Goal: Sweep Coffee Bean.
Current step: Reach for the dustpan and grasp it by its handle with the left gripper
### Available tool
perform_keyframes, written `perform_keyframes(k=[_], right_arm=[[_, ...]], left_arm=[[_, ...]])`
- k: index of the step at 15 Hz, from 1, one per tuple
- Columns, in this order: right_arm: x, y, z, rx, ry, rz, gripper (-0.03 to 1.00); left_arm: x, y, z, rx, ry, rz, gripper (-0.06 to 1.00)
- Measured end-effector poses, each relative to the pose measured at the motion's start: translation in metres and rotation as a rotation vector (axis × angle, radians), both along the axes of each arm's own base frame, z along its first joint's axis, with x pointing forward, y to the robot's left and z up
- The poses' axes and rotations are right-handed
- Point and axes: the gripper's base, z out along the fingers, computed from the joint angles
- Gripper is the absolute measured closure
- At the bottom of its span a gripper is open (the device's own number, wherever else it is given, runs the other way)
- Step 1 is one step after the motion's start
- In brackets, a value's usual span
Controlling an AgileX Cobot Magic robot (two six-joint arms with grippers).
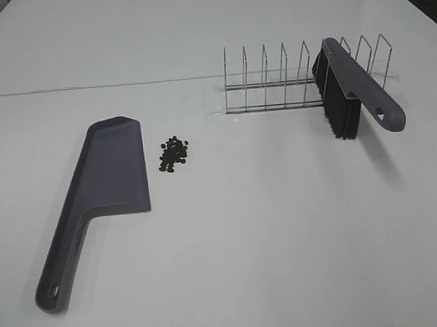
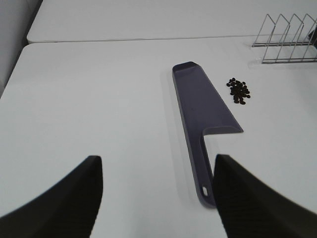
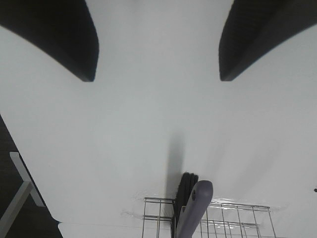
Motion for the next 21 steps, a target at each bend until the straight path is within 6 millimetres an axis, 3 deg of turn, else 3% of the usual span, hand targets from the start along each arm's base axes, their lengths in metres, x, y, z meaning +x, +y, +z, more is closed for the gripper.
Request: perform_keyframes(k=[1, 2, 7, 10, 12, 14, 17, 20, 21], right_arm=[[0.000, 0.000, 0.000, 0.000, 0.000, 0.000, 0.29], [0.000, 0.000, 0.000, 0.000, 0.000, 0.000, 0.29], [0.000, 0.000, 0.000, 0.000, 0.000, 0.000, 0.29], [0.000, 0.000, 0.000, 0.000, 0.000, 0.000, 0.29], [0.000, 0.000, 0.000, 0.000, 0.000, 0.000, 0.29], [0.000, 0.000, 0.000, 0.000, 0.000, 0.000, 0.29], [0.000, 0.000, 0.000, 0.000, 0.000, 0.000, 0.29], [0.000, 0.000, 0.000, 0.000, 0.000, 0.000, 0.29], [0.000, 0.000, 0.000, 0.000, 0.000, 0.000, 0.29]], left_arm=[[0.009, 0.000, 0.003, -0.005, 0.005, 0.004, 0.33], [0.045, -0.001, 0.016, -0.009, 0.040, 0.011, 0.33], [0.143, -0.005, 0.028, -0.024, 0.325, 0.010, 0.33], [0.210, -0.012, 0.015, -0.078, 0.532, -0.001, 0.33], [0.240, -0.013, -0.003, -0.082, 0.618, 0.002, 0.33], [0.260, -0.015, -0.033, -0.090, 0.737, 0.006, 0.33], [0.272, -0.021, -0.072, -0.095, 0.914, -0.006, 0.33], [0.276, -0.049, -0.103, -0.081, 1.044, -0.035, 0.33], [0.277, -0.070, -0.119, -0.045, 1.078, -0.039, 0.33]])
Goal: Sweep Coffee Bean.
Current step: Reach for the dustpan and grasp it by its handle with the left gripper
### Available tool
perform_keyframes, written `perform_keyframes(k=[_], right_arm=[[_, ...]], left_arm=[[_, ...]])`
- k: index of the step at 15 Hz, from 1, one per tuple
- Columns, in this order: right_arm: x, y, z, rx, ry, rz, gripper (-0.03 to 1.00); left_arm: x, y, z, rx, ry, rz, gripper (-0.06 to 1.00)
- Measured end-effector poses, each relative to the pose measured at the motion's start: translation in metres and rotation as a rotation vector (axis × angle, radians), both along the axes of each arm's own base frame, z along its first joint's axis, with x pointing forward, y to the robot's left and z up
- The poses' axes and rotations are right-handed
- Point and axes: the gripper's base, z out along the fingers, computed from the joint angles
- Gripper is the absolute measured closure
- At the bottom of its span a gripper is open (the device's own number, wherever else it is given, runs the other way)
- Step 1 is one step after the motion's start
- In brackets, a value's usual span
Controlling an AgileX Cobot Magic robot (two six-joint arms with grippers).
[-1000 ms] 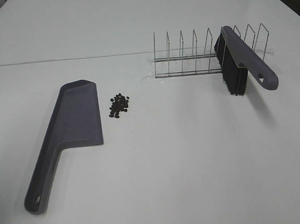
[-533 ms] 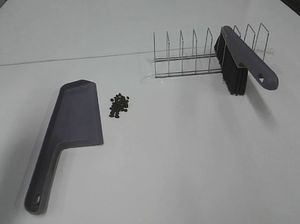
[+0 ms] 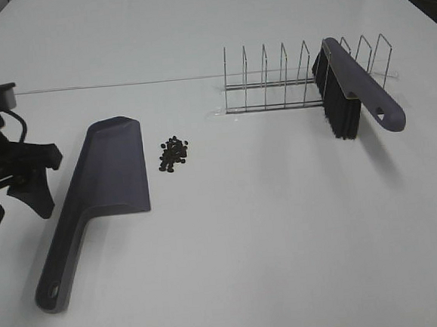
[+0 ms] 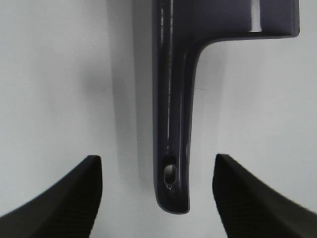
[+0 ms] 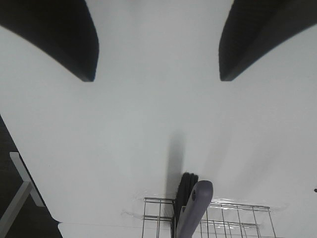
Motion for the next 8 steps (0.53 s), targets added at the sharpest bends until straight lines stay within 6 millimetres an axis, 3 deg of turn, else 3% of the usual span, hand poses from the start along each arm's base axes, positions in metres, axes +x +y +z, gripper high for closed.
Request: perform_keyframes(k=[4, 8], right_arm=[[0.000, 0.000, 0.000, 0.000, 0.000, 0.000, 0.29], [0.000, 0.000, 0.000, 0.000, 0.000, 0.000, 0.29]], left_arm=[[-0.001, -0.026, -0.020, 0.073, 0.014, -0.006, 0.33], [0.002, -0.029, -0.037, 0.109, 0.035, -0.007, 0.33]])
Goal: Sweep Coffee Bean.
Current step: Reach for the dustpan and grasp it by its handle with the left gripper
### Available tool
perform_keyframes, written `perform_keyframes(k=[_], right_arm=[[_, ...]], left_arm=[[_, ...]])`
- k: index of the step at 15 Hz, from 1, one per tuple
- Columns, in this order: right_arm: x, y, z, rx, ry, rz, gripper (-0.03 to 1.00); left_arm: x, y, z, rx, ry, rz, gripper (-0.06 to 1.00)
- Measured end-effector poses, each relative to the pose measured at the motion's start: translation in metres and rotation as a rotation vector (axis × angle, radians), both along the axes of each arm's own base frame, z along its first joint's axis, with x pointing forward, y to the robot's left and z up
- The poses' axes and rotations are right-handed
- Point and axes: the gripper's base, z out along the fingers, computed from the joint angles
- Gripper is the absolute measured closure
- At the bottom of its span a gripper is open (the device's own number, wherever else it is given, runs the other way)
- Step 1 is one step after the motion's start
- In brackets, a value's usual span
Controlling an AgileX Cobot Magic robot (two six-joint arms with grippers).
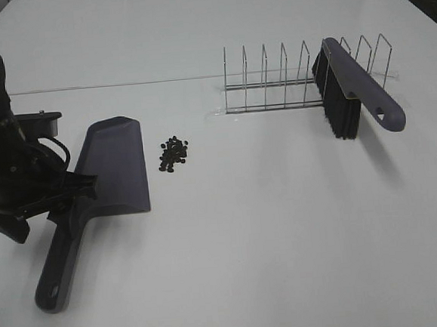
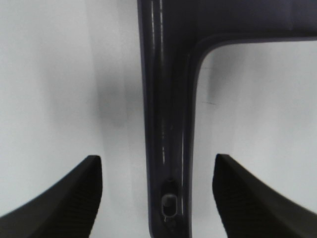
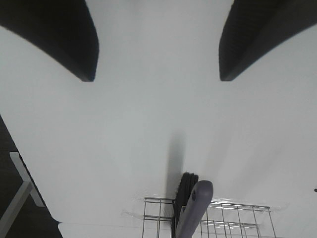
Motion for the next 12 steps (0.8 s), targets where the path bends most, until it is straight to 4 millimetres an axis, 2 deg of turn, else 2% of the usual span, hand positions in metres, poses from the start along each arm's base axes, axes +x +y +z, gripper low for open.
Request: perform_keyframes(k=[5, 10, 12], right_arm=[[0.000, 0.000, 0.000, 0.000, 0.000, 0.000, 0.29], [0.000, 0.000, 0.000, 0.000, 0.000, 0.000, 0.29], [0.000, 0.000, 0.000, 0.000, 0.000, 0.000, 0.29]], left_arm=[[0.006, -0.002, -0.017, -0.002, -0.011, 0.000, 0.33], [0.013, -0.005, -0.043, -0.003, -0.018, -0.001, 0.33], [0.014, -0.005, -0.043, -0.006, -0.028, -0.001, 0.33]])
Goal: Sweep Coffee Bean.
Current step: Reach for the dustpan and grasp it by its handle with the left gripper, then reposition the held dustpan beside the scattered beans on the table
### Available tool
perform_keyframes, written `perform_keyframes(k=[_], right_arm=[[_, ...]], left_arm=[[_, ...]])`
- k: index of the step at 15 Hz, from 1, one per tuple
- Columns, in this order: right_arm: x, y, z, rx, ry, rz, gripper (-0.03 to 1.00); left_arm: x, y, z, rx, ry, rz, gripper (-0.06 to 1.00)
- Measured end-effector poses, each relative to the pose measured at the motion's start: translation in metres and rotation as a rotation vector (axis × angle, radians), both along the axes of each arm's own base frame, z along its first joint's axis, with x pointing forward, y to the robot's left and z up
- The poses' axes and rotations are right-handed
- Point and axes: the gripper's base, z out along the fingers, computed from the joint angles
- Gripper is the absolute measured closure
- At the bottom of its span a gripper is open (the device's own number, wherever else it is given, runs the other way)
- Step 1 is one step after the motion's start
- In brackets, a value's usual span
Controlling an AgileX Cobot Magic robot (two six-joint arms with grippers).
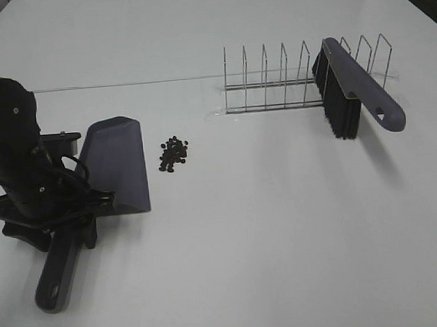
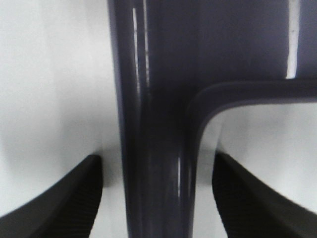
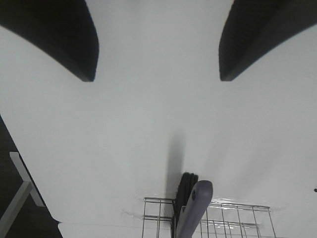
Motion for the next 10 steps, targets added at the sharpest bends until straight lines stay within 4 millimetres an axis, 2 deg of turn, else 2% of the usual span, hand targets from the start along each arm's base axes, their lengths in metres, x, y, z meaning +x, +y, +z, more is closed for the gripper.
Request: perform_keyframes(k=[3, 6, 7, 10], right_arm=[[0.0000, 0.0000, 0.0000, 0.000, 0.000, 0.000, 0.29], [0.0000, 0.0000, 0.0000, 0.000, 0.000, 0.000, 0.29], [0.0000, 0.0000, 0.0000, 0.000, 0.000, 0.000, 0.29], [0.0000, 0.0000, 0.0000, 0.000, 0.000, 0.000, 0.29]], left_arm=[[0.0021, -0.0007, 0.0005, -0.006, -0.019, 0.000, 0.34], [0.0017, -0.0006, 0.0005, -0.005, -0.015, 0.000, 0.50], [0.0012, -0.0005, 0.0004, -0.005, -0.010, 0.003, 0.58], [0.0009, -0.0004, -0.0004, -0.002, -0.002, 0.004, 0.59]])
